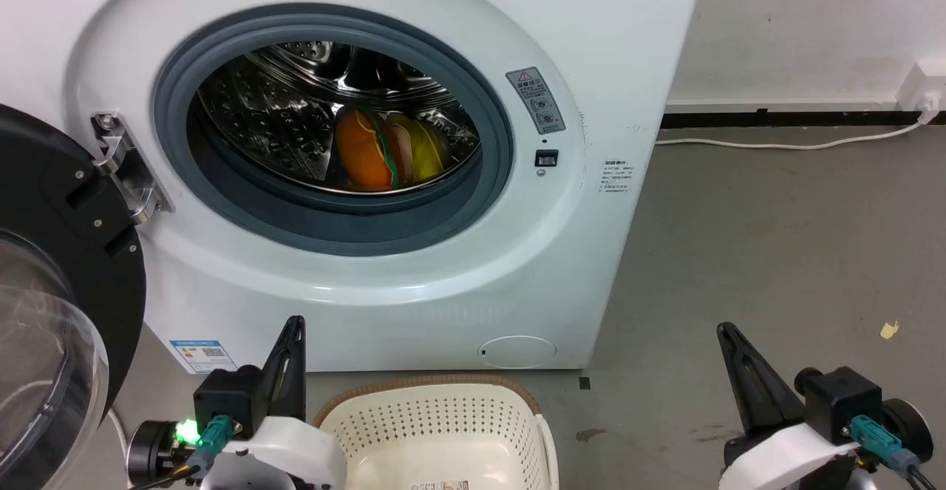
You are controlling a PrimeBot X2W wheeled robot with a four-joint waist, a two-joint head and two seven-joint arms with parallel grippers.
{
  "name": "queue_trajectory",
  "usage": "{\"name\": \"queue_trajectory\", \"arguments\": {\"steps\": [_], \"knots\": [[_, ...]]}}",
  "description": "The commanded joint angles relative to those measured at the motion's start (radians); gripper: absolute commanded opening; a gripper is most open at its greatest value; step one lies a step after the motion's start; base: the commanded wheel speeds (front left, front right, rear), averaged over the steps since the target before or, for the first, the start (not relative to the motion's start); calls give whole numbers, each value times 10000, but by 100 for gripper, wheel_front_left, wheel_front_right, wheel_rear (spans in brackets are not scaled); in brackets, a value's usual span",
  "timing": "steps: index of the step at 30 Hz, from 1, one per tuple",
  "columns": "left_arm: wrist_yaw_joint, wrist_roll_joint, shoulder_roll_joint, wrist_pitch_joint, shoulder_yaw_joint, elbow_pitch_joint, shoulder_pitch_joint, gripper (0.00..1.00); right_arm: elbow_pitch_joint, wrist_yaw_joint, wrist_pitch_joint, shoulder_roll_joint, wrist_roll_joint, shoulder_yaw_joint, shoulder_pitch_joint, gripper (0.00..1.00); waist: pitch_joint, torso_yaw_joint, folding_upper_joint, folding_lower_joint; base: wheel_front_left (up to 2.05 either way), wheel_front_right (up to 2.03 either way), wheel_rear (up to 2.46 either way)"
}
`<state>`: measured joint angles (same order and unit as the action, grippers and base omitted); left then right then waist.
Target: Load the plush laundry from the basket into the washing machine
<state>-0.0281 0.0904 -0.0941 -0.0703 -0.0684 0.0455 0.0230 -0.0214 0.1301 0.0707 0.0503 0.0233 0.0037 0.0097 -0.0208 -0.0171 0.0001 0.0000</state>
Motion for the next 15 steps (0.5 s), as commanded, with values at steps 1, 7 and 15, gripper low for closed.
{"name": "queue_trajectory", "arguments": {"steps": [1, 7, 15], "knots": [[56, -122, 66, 60, 92, -78, -129, 0, 70, 4, -58, -1, -71, -22, -73, 0, 10, 9, -1, 0, 0, 0, 0], [113, -320, 160, 223, 242, -174, -155, 0, 106, 5, -222, -1, -112, -26, -79, 0, 61, 50, -1, 0, 0, 0, 0], [170, -518, 254, 385, 391, -269, -180, 0, 143, 5, -386, -1, -153, -30, -85, 0, 111, 91, -1, 0, 0, 0, 0]]}}
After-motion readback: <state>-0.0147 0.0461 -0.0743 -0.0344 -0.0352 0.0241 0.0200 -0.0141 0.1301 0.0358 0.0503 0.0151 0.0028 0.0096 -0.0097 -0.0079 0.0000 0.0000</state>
